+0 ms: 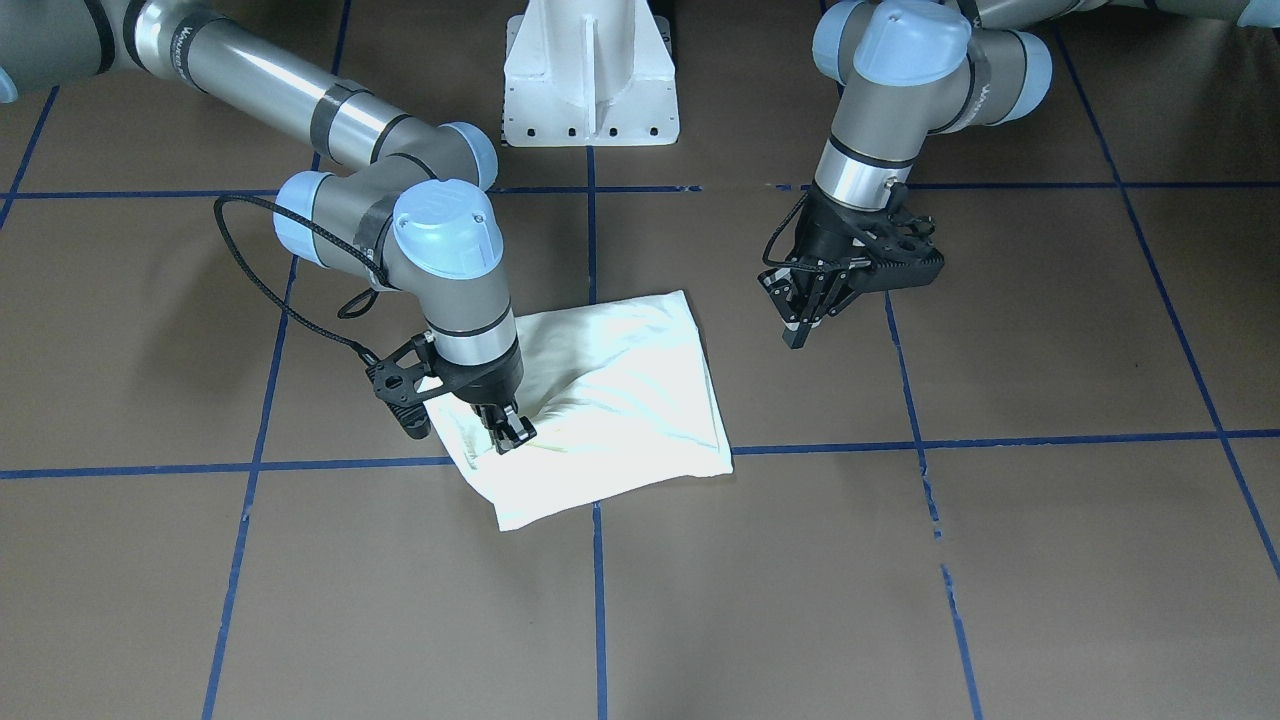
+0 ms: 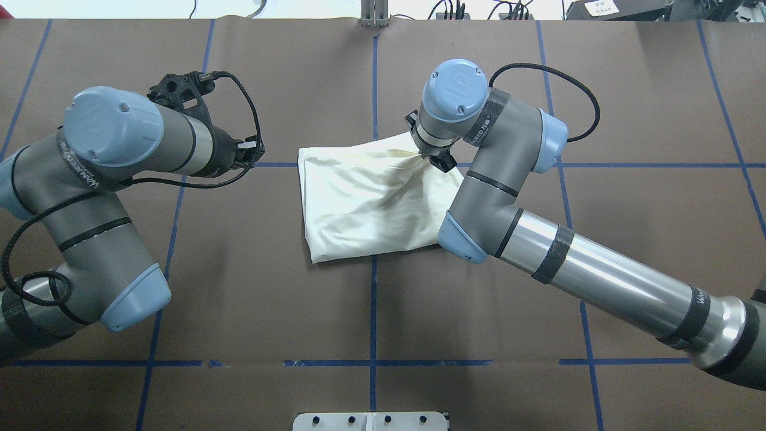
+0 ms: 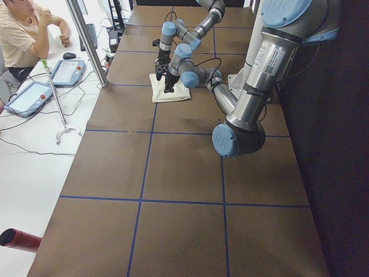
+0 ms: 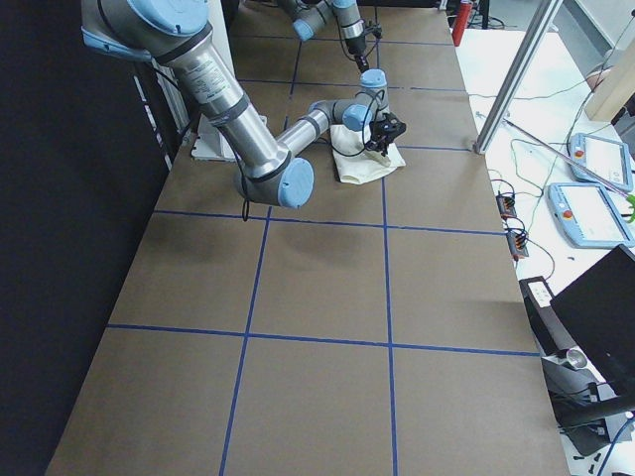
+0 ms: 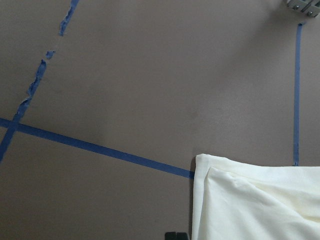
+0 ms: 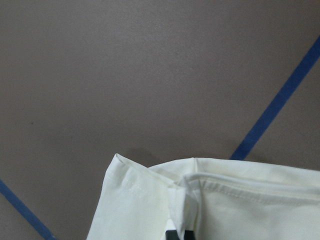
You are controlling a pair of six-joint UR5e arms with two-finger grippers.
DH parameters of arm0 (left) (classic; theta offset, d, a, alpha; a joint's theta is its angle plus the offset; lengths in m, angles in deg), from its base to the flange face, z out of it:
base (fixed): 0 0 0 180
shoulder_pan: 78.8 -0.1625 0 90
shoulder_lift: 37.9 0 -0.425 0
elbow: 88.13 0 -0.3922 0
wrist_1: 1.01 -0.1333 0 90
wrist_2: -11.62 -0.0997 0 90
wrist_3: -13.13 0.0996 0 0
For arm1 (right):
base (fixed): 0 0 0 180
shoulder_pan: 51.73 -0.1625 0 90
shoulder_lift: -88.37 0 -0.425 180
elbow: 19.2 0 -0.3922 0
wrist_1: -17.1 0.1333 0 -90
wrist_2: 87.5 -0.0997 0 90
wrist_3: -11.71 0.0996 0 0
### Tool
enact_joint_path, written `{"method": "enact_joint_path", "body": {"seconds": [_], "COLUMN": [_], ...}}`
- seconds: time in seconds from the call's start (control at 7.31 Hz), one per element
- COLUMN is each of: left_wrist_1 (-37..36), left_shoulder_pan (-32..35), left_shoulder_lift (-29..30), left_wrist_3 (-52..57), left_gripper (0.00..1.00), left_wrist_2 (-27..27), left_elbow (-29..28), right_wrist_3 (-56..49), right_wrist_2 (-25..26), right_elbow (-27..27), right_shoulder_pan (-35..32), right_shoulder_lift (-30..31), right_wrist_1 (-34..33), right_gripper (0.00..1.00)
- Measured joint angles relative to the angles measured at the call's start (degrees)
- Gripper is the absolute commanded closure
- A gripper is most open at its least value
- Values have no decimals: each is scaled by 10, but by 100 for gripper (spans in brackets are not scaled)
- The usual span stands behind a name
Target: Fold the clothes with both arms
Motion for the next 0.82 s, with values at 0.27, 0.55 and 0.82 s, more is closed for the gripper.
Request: {"method": "enact_joint_path", "body": {"seconds": [0.27, 0.55, 0.82], "left_wrist_1": [0, -1, -4], "left_shoulder_pan": [0, 0, 0], "left_shoulder_lift": [1, 0, 0], "left_wrist_3": [-1, -2, -5], "left_gripper": [100, 100, 100], "left_wrist_2": [0, 0, 0], "left_elbow": [2, 5, 10], "right_wrist_3": [-44, -74, -132], "right_wrist_2": [1, 3, 4], "right_elbow": [-19, -68, -92], "right_shoulder_pan": [-12, -18, -33], "right_shoulder_lift": [-13, -42, -46], "right_wrist_1": [0, 0, -3], "right_gripper": [100, 100, 0]}}
